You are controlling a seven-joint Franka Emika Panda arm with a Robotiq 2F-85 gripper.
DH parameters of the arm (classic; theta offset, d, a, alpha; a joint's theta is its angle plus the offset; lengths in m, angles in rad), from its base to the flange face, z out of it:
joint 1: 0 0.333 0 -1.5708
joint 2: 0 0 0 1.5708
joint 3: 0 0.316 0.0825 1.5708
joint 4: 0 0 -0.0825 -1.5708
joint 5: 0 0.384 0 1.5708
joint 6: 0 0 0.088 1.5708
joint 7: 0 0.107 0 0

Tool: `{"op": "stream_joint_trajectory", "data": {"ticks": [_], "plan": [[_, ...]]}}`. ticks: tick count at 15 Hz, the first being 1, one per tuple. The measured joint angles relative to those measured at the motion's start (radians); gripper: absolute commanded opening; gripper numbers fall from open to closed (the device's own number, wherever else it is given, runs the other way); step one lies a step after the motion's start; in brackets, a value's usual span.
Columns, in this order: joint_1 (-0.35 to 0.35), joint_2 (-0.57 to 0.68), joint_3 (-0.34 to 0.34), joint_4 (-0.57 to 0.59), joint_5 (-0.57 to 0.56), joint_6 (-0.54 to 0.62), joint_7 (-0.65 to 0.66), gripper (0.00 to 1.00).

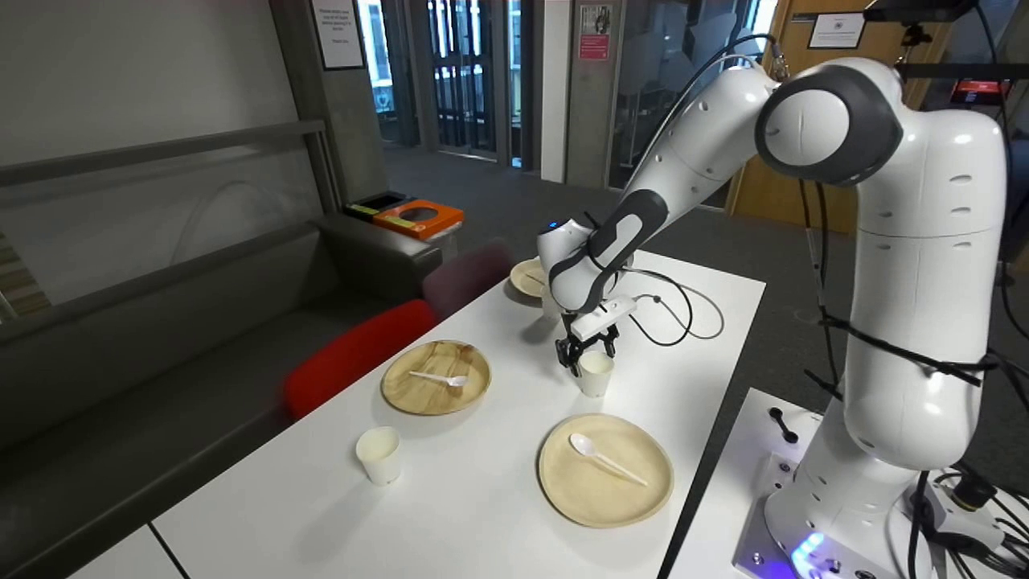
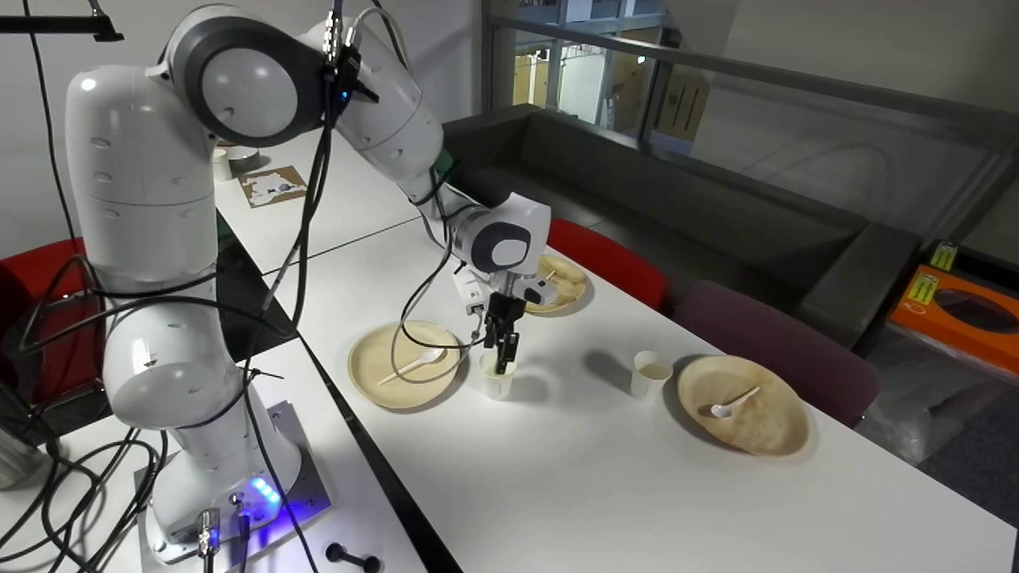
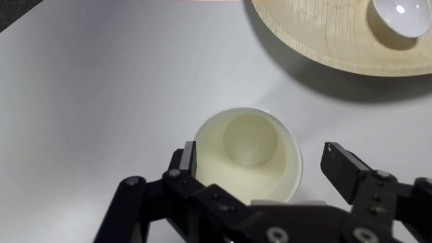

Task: Move the middle cup to the right, then put the right and left cups in the middle cup

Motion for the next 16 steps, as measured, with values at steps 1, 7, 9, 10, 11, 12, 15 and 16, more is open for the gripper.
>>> {"op": "stream_joint_trajectory", "data": {"ticks": [1, 7, 9, 10, 11, 12, 15, 16], "plan": [[0.002, 0.016, -0.003, 0.013, 0.003, 0.000, 0.000, 1.00], [0.021, 0.073, -0.014, 0.056, 0.033, 0.000, 0.000, 1.00], [0.028, 0.080, -0.014, 0.059, 0.033, 0.000, 0.000, 0.93], [0.033, 0.084, -0.015, 0.060, 0.033, 0.000, 0.000, 0.74], [0.039, 0.088, -0.018, 0.061, 0.033, 0.000, 0.000, 0.67], [0.044, 0.091, -0.019, 0.062, 0.033, 0.000, 0.000, 0.60], [0.056, 0.095, -0.025, 0.062, 0.033, 0.000, 0.003, 0.38], [0.060, 0.095, -0.028, 0.062, 0.033, 0.000, 0.004, 0.29]]}}
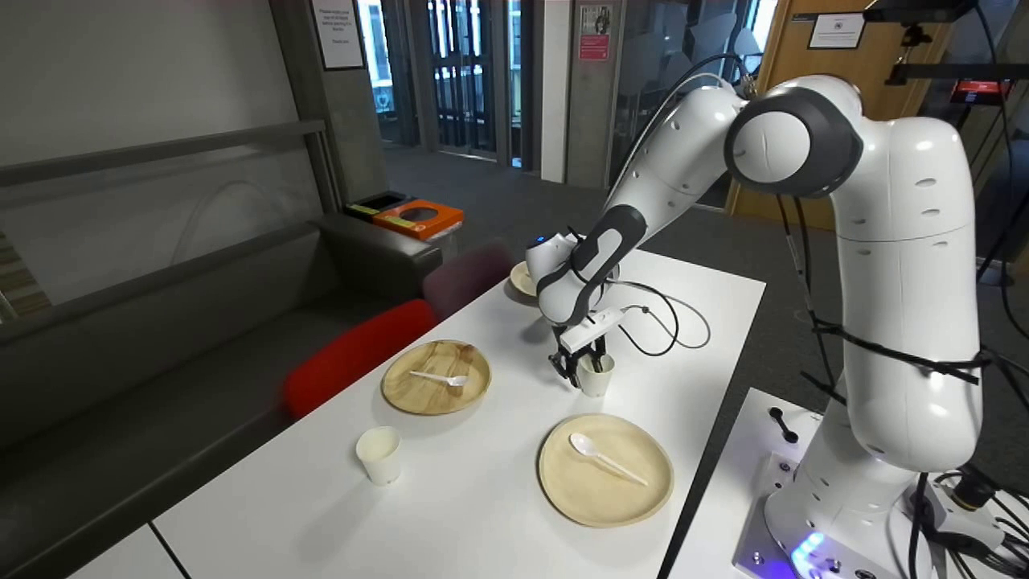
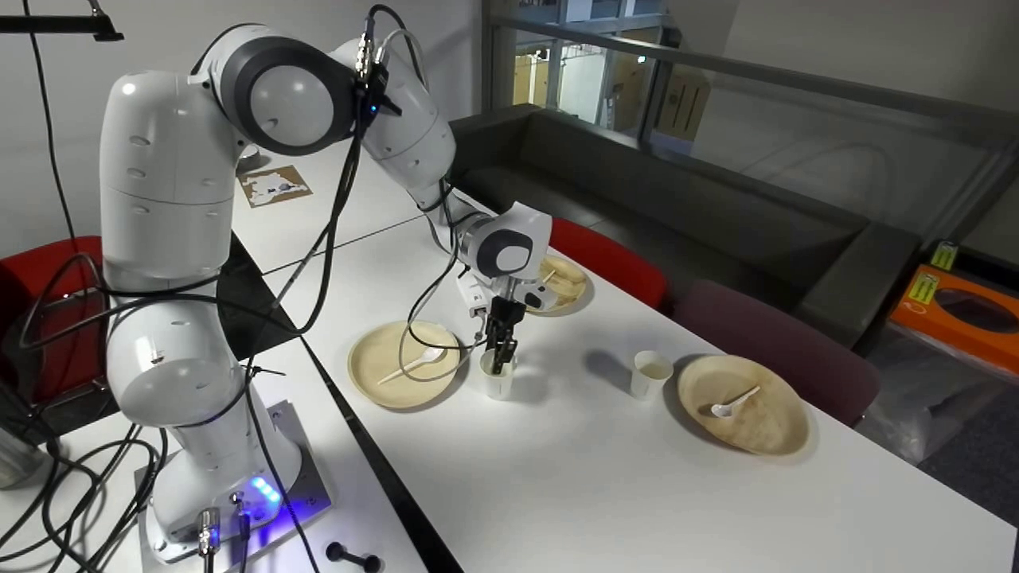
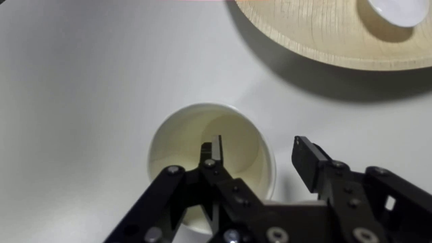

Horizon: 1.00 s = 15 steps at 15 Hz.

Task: Move the middle cup to the right, then put the right and left cups in the middle cup

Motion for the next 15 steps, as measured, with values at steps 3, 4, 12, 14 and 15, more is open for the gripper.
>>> {"op": "stream_joint_trajectory", "data": {"ticks": [3, 4, 12, 14, 15], "plan": [[0.005, 0.000, -0.012, 0.000, 0.000, 0.000, 0.016, 0.06], [0.005, 0.000, -0.020, 0.000, -0.001, 0.003, 0.026, 0.01], [-0.027, 0.005, -0.149, 0.041, 0.000, 0.031, 0.115, 0.00], [-0.035, 0.016, -0.166, 0.060, 0.006, 0.031, 0.139, 0.00], [-0.042, 0.024, -0.168, 0.071, 0.023, 0.031, 0.147, 0.00]]}}
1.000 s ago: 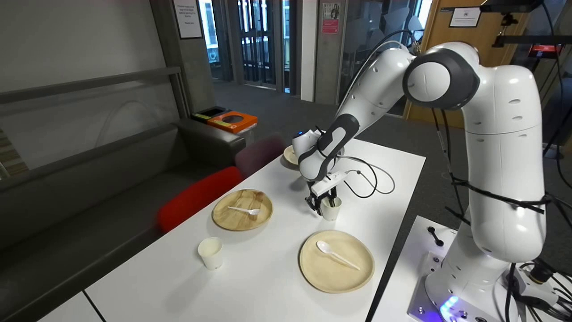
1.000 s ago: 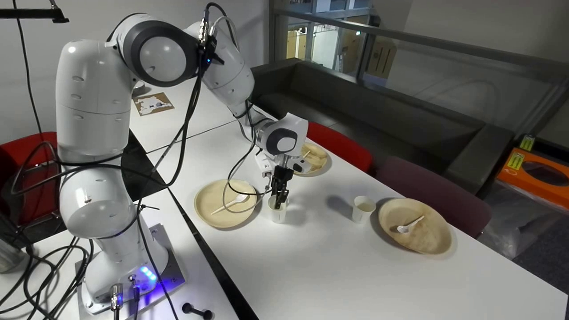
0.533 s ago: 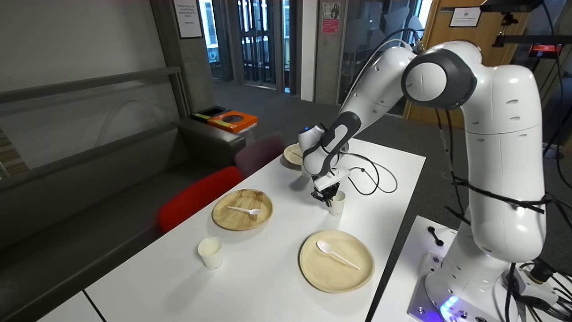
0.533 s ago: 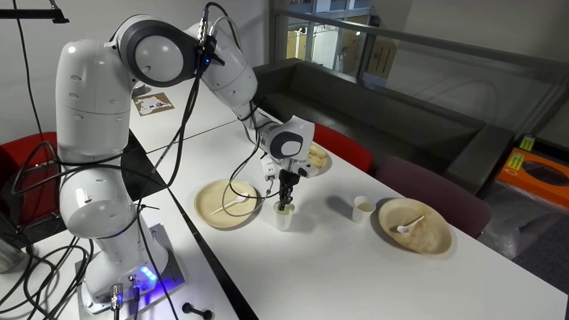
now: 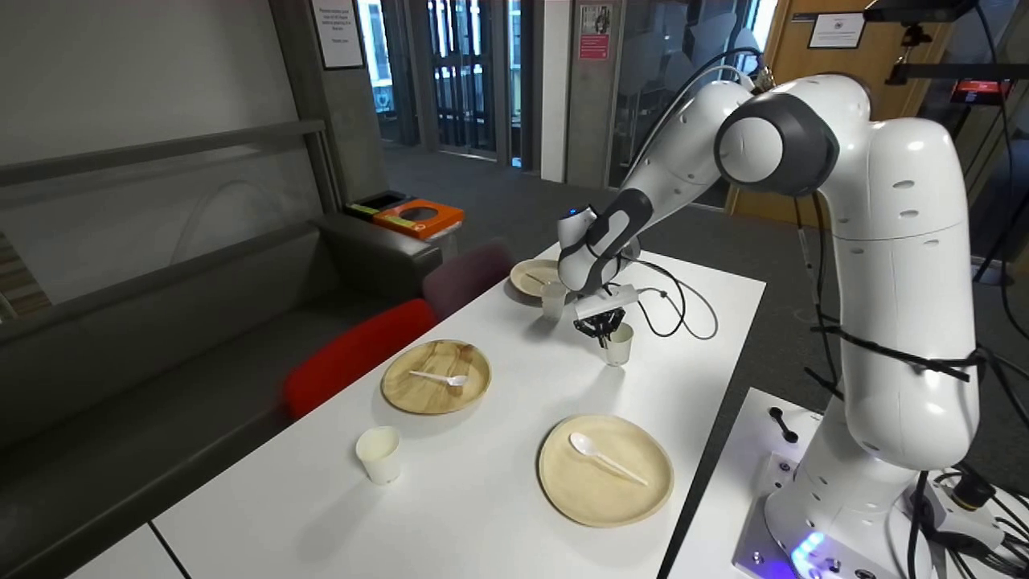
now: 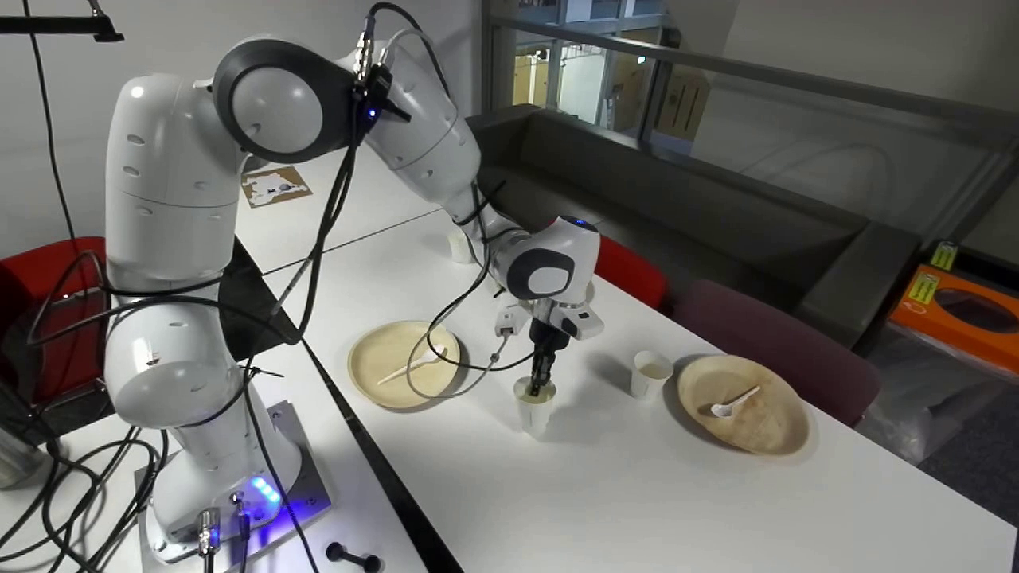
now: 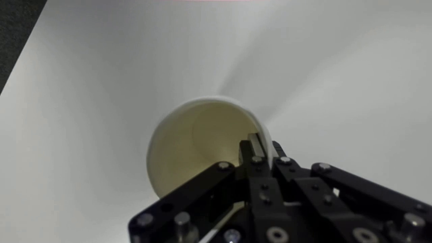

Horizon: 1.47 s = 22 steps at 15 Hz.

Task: Move the middle cup to the right, then put the right and left cups in the middle cup

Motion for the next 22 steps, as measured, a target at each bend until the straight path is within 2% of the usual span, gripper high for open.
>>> {"op": "stream_joint_trajectory", "data": {"ticks": [6, 12, 13, 15, 22], "plan": [[-0.071, 0.088, 0.027, 0.113, 0.279, -0.018, -0.004, 0.00], [-0.138, 0.163, 0.030, 0.249, 0.418, -0.066, -0.003, 0.02], [-0.146, 0.170, 0.030, 0.262, 0.430, -0.068, -0.003, 0.23], [-0.159, 0.184, 0.030, 0.284, 0.443, -0.073, -0.003, 0.32], [-0.165, 0.207, 0.030, 0.315, 0.444, -0.076, -0.002, 0.82]]}}
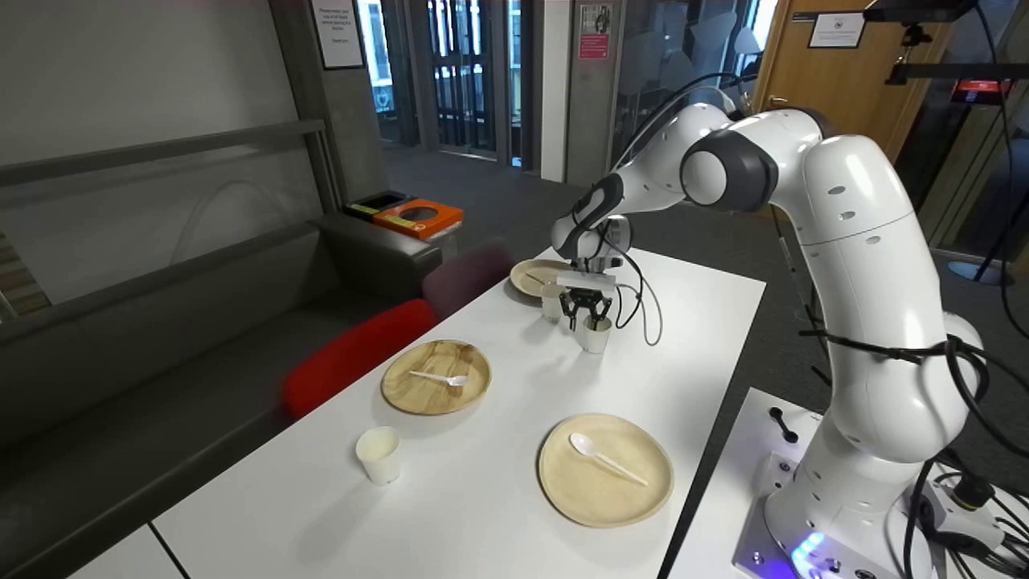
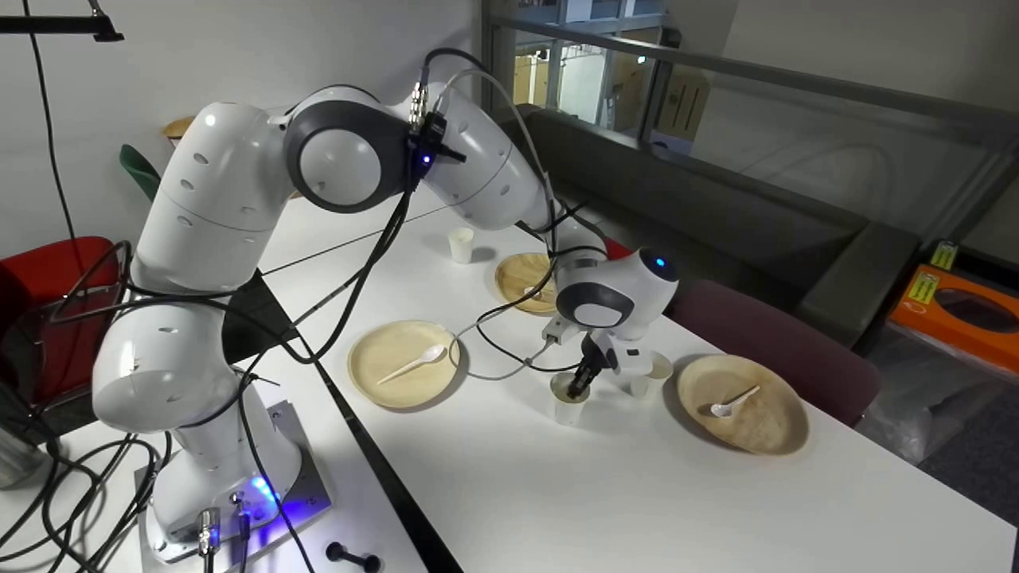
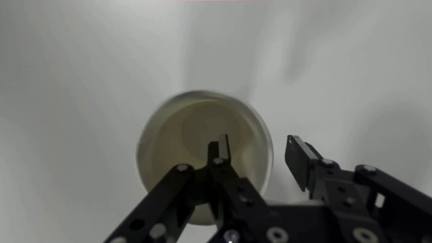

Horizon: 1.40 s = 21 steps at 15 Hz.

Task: Move the middle cup to the right, then put the right and left cups in the middle cup

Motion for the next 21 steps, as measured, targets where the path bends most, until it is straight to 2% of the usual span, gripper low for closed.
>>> {"op": "stream_joint_trajectory", "data": {"ticks": [2, 3, 9, 12, 16, 21], "plan": [[0.001, -0.001, 0.000, 0.003, 0.000, 0.000, 0.000, 0.97], [0.003, -0.005, 0.000, 0.003, -0.001, 0.000, 0.000, 1.00], [0.017, -0.091, -0.001, 0.000, -0.016, 0.001, 0.000, 1.00], [0.031, -0.134, -0.010, 0.020, -0.074, -0.024, 0.004, 1.00], [0.059, -0.107, -0.008, 0.136, -0.231, -0.165, -0.031, 1.00], [0.099, 0.006, -0.007, 0.311, -0.395, -0.266, -0.109, 1.00]]}}
